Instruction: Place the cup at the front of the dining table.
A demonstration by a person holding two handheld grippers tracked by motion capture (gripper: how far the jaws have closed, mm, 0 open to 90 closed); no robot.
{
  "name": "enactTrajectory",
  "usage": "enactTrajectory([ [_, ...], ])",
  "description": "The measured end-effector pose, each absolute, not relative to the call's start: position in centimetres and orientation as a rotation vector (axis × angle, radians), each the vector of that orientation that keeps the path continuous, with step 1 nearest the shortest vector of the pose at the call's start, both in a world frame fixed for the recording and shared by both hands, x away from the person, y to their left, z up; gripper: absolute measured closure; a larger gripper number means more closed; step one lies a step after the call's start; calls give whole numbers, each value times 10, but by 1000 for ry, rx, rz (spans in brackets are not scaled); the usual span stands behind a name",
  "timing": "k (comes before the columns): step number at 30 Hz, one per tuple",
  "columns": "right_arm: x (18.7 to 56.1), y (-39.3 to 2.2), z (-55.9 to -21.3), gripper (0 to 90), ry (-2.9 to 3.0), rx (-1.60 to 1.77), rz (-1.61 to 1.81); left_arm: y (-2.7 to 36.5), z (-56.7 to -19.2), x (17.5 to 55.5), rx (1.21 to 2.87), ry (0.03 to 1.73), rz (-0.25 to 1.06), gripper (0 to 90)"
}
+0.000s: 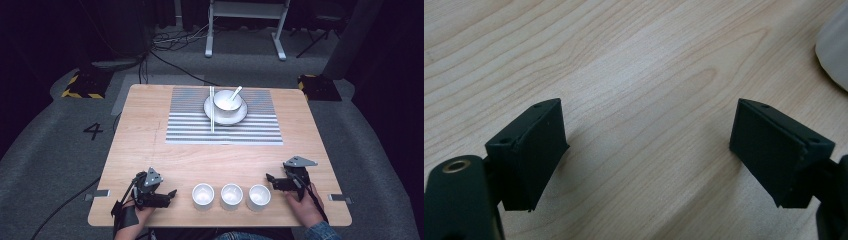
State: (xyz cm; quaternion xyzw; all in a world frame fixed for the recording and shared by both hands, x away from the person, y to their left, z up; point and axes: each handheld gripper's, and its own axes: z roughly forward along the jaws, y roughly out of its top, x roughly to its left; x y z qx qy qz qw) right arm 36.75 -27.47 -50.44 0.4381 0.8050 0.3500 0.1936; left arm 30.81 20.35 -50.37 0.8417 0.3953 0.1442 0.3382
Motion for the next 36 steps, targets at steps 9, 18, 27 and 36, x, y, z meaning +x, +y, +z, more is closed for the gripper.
enactTrajectory([
  [9, 367, -275, -504, 142, 2259, 1227, 982, 204, -504, 308, 2193, 1029, 376, 153],
  [18, 367, -275, -504, 141, 2259, 1227, 982, 204, -504, 308, 2193, 1030, 378, 155],
  [27, 367, -275, -504, 142, 2259, 1227, 982, 205, -503, 307, 2174, 1062, 377, 157],
  [36, 367, -275, -504, 146, 2257, 1228, 978, 211, -490, 300, 1996, 1012, 448, 156],
])
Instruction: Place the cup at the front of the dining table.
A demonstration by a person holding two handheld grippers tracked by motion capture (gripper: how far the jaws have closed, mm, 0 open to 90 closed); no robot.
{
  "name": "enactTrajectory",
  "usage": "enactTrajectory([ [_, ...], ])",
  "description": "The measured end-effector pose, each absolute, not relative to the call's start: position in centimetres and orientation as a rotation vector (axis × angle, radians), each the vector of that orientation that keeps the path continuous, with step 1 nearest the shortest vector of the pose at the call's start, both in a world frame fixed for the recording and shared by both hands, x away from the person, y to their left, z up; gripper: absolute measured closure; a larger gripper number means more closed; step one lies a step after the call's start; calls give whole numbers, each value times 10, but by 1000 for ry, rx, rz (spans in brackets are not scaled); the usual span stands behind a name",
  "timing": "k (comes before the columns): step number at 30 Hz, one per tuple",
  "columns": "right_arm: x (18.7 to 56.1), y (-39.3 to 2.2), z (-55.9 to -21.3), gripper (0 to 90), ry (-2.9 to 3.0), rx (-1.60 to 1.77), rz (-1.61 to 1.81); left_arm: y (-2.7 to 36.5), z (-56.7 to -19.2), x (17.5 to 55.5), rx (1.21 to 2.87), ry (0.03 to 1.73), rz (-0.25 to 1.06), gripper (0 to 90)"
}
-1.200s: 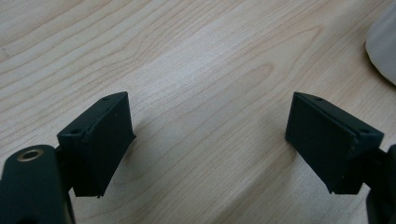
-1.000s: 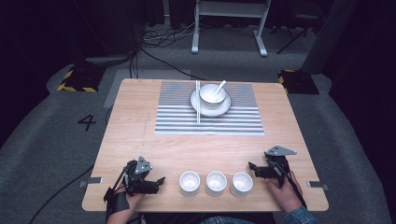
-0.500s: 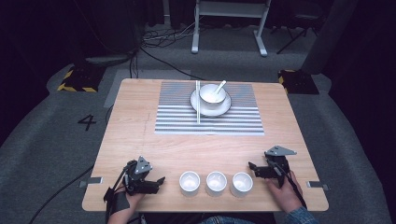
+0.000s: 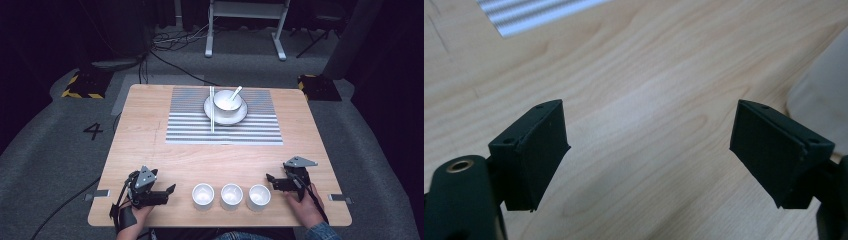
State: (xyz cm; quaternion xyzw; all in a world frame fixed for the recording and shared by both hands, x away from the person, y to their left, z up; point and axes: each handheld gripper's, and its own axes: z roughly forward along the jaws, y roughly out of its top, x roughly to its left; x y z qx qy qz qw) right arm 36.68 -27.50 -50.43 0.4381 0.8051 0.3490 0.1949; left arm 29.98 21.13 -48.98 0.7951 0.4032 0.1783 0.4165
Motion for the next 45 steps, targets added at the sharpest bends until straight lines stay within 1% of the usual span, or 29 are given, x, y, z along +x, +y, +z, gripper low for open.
enactTrajectory([
  [4, 366, -275, -504, 146, 2257, 1230, 978, 211, -482, 293, 1896, 971, 497, 156],
  [7, 366, -275, -504, 146, 2257, 1230, 978, 209, -477, 289, 1877, 959, 522, 157],
  [11, 366, -275, -504, 146, 2257, 1230, 978, 205, -474, 288, 1898, 965, 527, 157],
  [27, 366, -275, -504, 146, 2256, 1232, 978, 193, -466, 281, 1899, 937, 477, 161],
  [33, 366, -275, -504, 147, 2256, 1232, 978, 180, -459, 274, 1909, 883, 451, 161],
  [37, 366, -275, -504, 146, 2256, 1232, 978, 164, -453, 265, 1921, 851, 394, 161],
  [45, 366, -275, -504, 146, 2256, 1232, 979, 147, -447, 254, 1917, 799, 333, 157],
])
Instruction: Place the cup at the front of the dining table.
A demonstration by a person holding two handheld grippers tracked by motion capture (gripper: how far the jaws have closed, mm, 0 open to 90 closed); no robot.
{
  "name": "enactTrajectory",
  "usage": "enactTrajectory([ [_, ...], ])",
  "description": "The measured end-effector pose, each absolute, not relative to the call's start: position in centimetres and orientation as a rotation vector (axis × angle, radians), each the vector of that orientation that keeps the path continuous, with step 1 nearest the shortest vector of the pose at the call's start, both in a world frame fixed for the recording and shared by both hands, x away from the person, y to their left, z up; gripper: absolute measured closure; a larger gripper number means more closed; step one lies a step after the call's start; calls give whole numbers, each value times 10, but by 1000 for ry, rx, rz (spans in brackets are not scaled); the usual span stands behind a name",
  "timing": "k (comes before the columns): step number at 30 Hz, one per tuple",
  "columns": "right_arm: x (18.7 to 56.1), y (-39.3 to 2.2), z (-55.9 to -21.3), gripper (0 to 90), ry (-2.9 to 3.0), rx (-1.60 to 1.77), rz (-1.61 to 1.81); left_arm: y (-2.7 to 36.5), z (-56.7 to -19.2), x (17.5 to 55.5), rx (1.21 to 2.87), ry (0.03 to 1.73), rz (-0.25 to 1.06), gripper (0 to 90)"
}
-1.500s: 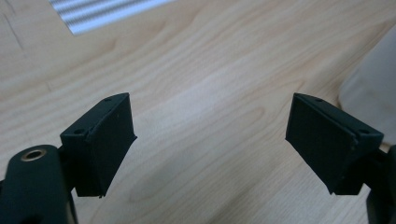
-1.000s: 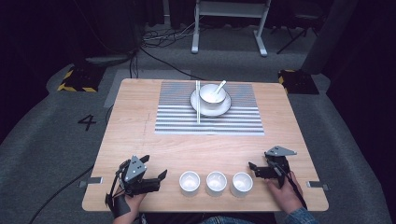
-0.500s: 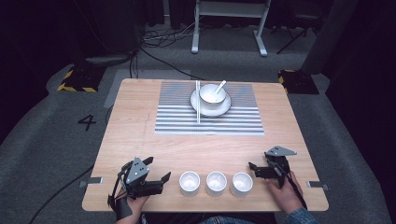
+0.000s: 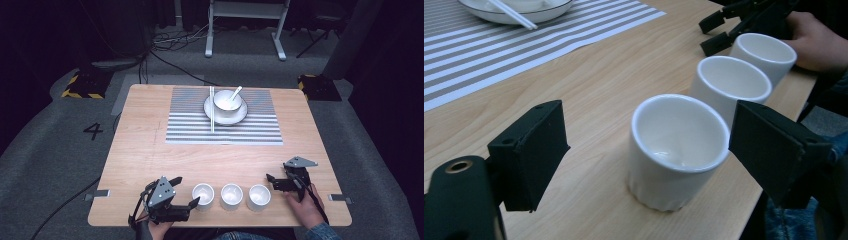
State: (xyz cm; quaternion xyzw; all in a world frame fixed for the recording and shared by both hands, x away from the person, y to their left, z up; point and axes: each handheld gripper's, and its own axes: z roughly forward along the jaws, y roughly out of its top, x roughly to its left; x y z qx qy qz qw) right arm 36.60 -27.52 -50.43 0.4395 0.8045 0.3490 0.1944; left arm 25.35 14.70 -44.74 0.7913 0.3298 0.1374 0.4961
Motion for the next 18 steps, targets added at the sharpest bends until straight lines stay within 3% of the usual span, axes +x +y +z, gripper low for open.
enactTrajectory([
  [5, 366, -275, -504, 146, 2256, 1232, 979, 139, -451, 250, 1875, 783, 286, 149],
  [18, 366, -275, -504, 146, 2256, 1232, 979, 118, -464, 254, 1881, 844, 314, 149],
])
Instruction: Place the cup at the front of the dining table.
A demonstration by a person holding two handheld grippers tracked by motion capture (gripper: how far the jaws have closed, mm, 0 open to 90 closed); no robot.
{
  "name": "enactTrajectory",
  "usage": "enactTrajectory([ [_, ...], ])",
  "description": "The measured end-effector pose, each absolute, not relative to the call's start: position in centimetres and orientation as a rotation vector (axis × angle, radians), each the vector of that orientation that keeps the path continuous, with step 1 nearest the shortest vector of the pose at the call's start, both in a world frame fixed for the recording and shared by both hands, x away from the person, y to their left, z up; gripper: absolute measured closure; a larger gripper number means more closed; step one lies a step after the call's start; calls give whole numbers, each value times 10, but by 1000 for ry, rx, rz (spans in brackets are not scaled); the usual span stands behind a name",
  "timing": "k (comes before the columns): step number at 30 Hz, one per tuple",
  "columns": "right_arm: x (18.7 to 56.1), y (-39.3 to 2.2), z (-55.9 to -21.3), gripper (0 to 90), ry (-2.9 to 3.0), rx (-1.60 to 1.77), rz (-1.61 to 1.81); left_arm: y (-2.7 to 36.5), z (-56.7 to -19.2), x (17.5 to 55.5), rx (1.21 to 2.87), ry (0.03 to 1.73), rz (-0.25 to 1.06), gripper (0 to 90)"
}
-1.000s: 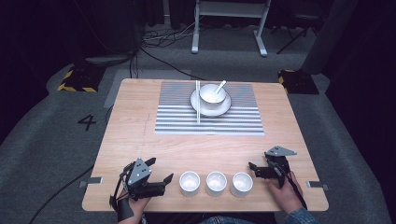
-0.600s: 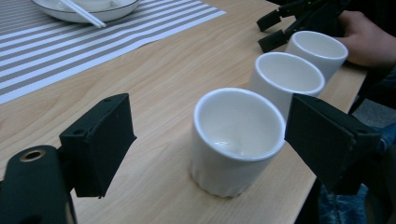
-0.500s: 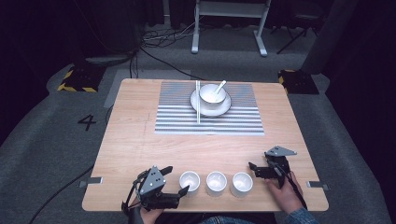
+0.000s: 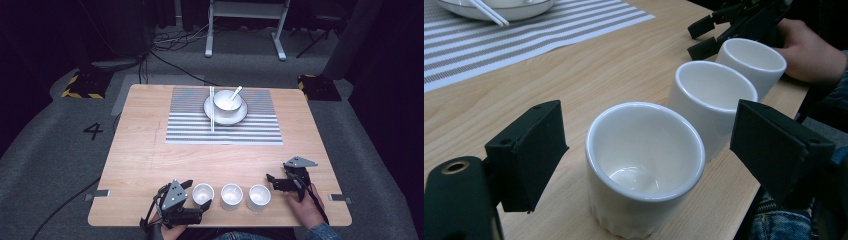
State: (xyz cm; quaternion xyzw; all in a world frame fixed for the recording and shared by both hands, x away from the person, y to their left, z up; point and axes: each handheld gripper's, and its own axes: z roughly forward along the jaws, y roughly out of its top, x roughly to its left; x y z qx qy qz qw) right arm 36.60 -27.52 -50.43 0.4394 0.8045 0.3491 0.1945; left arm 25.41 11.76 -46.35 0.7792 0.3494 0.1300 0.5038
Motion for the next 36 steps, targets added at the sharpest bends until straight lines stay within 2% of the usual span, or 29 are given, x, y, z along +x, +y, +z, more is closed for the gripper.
enactTrajectory([
  [15, 366, -275, -504, 146, 2255, 1233, 979, 100, -488, 268, 1984, 835, 317, 149],
  [19, 366, -275, -504, 146, 2256, 1232, 978, 101, -492, 271, 1998, 812, 273, 149],
  [25, 366, -275, -504, 146, 2255, 1232, 979, 103, -494, 273, 2010, 818, 251, 192],
  [26, 366, -275, -504, 146, 2256, 1232, 979, 104, -494, 273, 2009, 824, 242, 233],
  [36, 366, -275, -504, 146, 2256, 1232, 979, 102, -491, 271, 2053, 798, 305, 258],
])
